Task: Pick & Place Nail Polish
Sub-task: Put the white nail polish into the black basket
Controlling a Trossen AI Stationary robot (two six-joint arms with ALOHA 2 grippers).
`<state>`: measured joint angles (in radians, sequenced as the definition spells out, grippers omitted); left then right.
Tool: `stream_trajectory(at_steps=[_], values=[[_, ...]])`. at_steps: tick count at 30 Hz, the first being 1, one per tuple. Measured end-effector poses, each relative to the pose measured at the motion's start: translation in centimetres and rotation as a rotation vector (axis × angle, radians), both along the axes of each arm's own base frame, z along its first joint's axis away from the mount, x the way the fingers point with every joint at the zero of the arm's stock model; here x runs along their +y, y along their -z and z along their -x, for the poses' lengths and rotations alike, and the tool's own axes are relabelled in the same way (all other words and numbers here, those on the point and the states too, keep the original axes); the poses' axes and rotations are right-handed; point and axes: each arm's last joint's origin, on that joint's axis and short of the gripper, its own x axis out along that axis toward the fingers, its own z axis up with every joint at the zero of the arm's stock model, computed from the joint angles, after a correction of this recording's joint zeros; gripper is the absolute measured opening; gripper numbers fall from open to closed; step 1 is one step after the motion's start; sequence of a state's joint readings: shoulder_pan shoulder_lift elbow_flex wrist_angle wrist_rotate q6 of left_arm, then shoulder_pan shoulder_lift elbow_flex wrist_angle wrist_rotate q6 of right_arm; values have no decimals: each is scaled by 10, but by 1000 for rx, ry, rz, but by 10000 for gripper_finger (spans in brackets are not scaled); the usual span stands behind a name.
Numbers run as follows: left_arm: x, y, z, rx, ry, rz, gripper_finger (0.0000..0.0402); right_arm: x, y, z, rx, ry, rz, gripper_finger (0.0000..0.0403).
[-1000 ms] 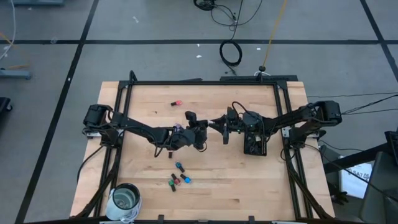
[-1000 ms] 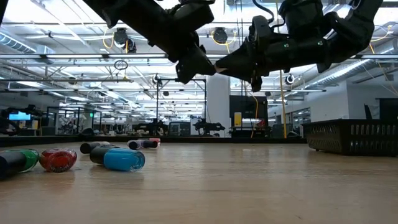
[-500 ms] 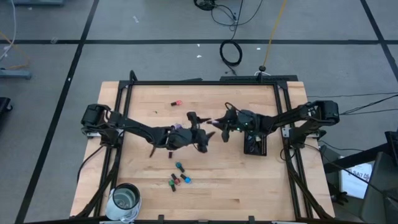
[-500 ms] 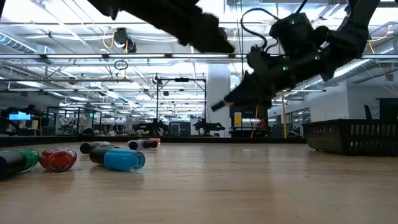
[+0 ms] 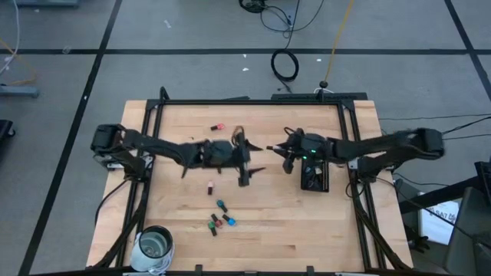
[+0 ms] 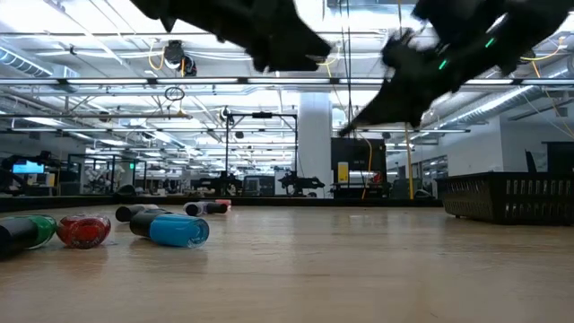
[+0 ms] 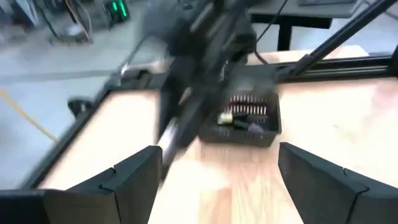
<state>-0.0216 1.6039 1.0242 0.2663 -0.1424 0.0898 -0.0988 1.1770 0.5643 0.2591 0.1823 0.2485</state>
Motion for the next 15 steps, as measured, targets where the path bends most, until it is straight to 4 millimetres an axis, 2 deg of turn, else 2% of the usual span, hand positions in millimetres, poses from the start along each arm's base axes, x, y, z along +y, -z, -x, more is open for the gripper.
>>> stream_trajectory(at_steps=[5,8,12,15], values=[[32,14,21,14,-31,84,312,30,-28,41,-5,-19,-18,67],[47,26,34,-33,-85,104,312,44,-33,64,18,-40,-91,67],[67,44,47,-41,-189,174,312,54,-28,90,119,-41,-199,67],[75,48,51,-47,-232,228,312,57,-20,102,217,4,-279,67]])
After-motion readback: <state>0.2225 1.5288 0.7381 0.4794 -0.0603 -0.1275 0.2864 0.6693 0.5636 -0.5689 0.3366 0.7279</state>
